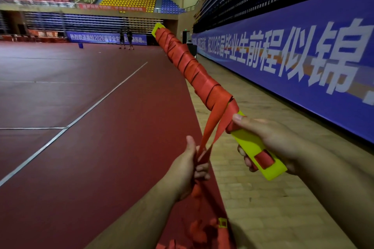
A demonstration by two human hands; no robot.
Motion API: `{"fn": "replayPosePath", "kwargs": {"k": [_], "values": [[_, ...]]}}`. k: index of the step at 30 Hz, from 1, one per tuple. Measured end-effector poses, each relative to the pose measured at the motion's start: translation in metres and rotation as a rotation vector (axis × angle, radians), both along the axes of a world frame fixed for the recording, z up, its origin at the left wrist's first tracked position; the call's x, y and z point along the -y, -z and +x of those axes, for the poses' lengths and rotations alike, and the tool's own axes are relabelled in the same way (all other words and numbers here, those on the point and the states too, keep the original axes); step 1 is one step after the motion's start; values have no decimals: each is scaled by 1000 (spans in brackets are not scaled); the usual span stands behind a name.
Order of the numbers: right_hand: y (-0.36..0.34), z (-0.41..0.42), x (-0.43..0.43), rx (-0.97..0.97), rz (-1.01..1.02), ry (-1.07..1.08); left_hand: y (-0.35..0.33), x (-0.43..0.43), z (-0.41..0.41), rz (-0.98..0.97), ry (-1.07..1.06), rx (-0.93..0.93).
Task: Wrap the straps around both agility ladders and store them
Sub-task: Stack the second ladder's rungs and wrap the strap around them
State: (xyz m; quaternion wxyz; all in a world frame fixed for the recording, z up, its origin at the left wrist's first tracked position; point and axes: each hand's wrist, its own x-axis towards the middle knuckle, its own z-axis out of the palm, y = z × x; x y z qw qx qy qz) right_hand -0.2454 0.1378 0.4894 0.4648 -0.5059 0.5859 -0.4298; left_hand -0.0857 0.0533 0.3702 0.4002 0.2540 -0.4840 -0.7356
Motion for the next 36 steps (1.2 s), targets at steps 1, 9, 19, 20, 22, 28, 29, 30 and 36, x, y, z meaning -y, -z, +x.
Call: {"fn": "replayPosePath", "kwargs": {"k": [1, 9, 19, 20, 22, 28, 29, 30, 36], "values": [[2, -1, -1, 8, 1, 1, 0, 2, 3, -18, -62, -12], [51, -10, 2, 113, 67, 1, 25, 23, 44, -590, -188, 375], [155, -20, 38, 249, 162, 65, 103, 28, 33, -275, -89, 342], [165, -19, 41, 269, 166, 67, 113, 29, 33, -254, -93, 353], [189, -19, 46, 311, 173, 65, 136, 34, 32, -238, -159, 399], [241, -13, 61, 549, 257, 34, 164, 67, 40, -536, -213, 707], [243, -12, 65, 571, 269, 34, 167, 72, 43, -572, -193, 764], [248, -12, 70, 595, 273, 29, 173, 75, 45, -586, -159, 797], [251, -6, 72, 735, 356, -62, 182, 73, 44, -58, 25, 440]]}}
